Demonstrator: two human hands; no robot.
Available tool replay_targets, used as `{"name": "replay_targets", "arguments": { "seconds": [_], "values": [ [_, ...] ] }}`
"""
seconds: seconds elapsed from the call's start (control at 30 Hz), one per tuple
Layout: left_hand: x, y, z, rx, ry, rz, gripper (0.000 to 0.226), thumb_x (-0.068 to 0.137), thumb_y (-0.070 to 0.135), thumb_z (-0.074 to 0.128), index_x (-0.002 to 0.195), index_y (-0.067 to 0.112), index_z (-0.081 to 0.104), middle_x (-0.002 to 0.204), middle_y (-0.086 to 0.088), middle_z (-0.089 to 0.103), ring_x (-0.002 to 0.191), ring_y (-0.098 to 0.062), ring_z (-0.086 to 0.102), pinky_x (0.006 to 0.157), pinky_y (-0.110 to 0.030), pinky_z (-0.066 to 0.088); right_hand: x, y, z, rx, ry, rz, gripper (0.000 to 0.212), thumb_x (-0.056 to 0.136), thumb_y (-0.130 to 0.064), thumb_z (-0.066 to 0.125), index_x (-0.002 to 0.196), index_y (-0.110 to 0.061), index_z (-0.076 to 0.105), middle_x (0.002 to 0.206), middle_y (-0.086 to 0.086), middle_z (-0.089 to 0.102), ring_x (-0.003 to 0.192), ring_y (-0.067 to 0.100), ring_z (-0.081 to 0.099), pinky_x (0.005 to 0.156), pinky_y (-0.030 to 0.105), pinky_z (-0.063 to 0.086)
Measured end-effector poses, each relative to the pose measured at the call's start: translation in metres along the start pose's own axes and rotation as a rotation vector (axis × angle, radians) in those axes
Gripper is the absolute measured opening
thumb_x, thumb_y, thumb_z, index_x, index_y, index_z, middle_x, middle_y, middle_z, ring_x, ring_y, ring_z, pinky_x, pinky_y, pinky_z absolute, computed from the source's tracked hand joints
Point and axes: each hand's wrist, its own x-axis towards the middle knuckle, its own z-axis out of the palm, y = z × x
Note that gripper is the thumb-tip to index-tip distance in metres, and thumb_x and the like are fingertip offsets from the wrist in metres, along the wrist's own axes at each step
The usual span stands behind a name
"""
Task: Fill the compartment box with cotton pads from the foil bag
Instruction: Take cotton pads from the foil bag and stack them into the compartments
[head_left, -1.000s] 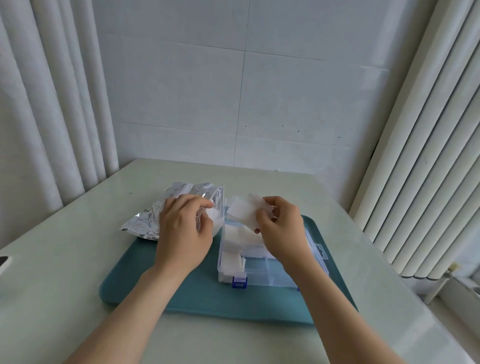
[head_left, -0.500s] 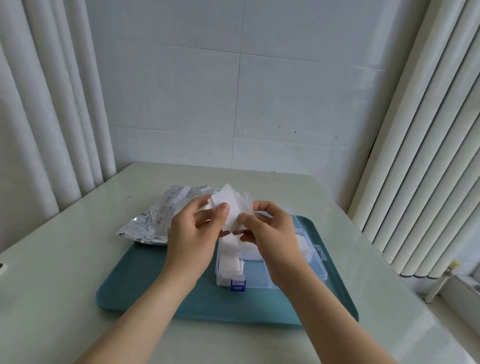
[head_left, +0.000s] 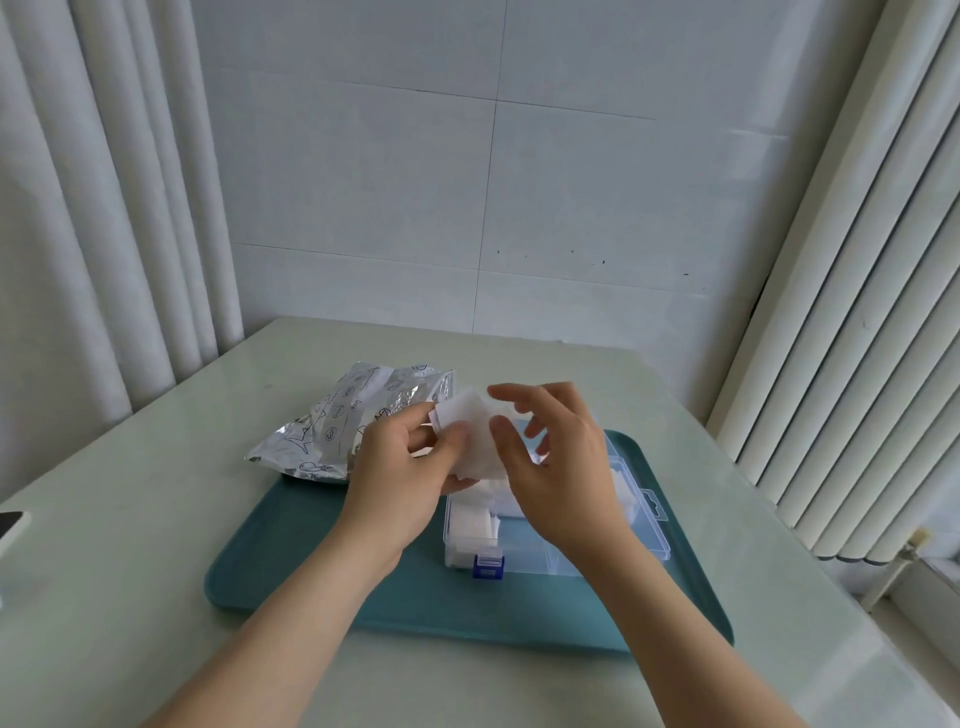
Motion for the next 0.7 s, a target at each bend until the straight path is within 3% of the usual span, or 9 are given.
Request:
{"name": "replay_targets", "arguments": {
  "seconds": [0.2, 0.33, 0.5, 0.7],
  "values": [
    [-0.0003, -0.0004, 0.0006, 0.063, -0.099, -0.024, 0.015, 0.105, 0.019, 0.066, 0.109, 0.024, 0.079, 0.102, -0.010, 0.077, 0.097, -0.026, 0.078, 0.078, -0.038, 0.066, -0.0004, 0.0011, 0.0028, -0.053, -0.014, 0.004, 0.028, 0.101, -0.023, 0.067, 0.127, -0.033, 0.070, 0.110, -0.013, 0.057, 0.099, -0.010, 0.053, 0.077, 0.004, 0.038],
    [-0.0022, 0.0028, 0.0011, 0.088, -0.153, -0.023, 0.015, 0.104, 0.026, 0.067, 0.111, 0.027, 0.081, 0.107, -0.011, 0.073, 0.101, -0.025, 0.077, 0.080, -0.040, 0.067, -0.0004, 0.0018, 0.0000, -0.074, -0.058, -0.071, 0.034, 0.103, -0.018, 0.064, 0.132, -0.036, 0.068, 0.108, -0.013, 0.058, 0.097, -0.003, 0.056, 0.078, 0.005, 0.041],
    [-0.0033, 0.0069, -0.0003, 0.075, -0.177, -0.052, 0.017, 0.105, 0.024, 0.065, 0.112, 0.027, 0.081, 0.112, -0.010, 0.073, 0.102, -0.024, 0.077, 0.082, -0.038, 0.066, 0.0003, 0.0071, 0.0020, -0.109, -0.002, -0.127, 0.025, 0.098, -0.019, 0.072, 0.120, -0.031, 0.077, 0.102, -0.016, 0.066, 0.086, 0.006, 0.063, 0.072, 0.008, 0.043],
    [-0.0033, 0.0074, -0.0027, 0.140, -0.259, -0.078, 0.029, 0.096, 0.010, 0.075, 0.119, 0.027, 0.078, 0.116, 0.001, 0.079, 0.109, -0.027, 0.075, 0.101, -0.046, 0.060, 0.0003, 0.0089, -0.0002, -0.134, 0.011, -0.182, 0.027, 0.095, -0.017, 0.077, 0.118, -0.030, 0.077, 0.110, -0.015, 0.068, 0.088, 0.005, 0.064, 0.074, 0.015, 0.050]
  ]
}}
